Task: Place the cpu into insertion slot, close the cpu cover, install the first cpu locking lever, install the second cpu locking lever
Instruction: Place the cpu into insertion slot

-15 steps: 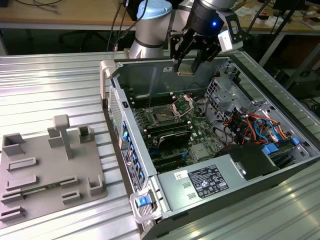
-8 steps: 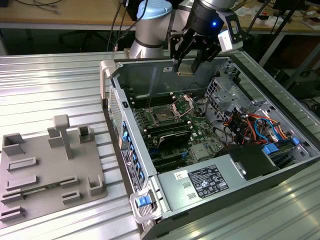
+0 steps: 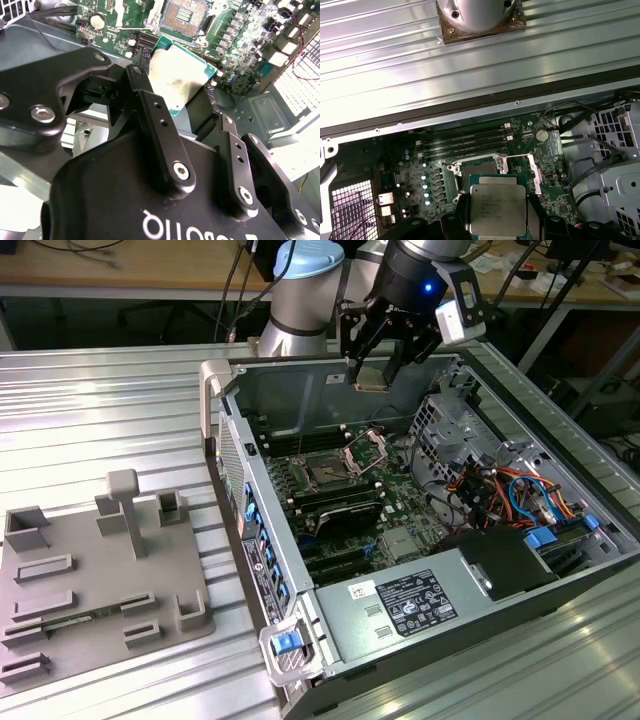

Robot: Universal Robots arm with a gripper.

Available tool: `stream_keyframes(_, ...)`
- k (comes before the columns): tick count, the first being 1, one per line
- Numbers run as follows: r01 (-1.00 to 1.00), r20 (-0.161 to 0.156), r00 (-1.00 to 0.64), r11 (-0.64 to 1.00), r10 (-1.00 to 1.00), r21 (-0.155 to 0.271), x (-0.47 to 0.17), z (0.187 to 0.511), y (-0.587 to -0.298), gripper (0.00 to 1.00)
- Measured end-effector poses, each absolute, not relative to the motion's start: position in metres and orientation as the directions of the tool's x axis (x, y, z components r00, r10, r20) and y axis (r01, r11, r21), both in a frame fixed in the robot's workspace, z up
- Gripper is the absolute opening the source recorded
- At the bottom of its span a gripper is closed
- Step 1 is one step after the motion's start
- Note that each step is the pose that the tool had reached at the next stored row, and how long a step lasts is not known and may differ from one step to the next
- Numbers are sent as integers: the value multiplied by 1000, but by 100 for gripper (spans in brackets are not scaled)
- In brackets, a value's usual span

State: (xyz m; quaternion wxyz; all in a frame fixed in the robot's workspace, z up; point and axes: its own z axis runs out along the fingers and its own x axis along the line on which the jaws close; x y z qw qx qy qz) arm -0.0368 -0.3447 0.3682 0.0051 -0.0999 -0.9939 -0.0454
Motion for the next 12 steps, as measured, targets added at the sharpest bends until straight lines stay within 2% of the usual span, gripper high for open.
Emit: stream_keyframes(12, 222, 19, -975, 971, 221, 89, -37, 368, -345, 55)
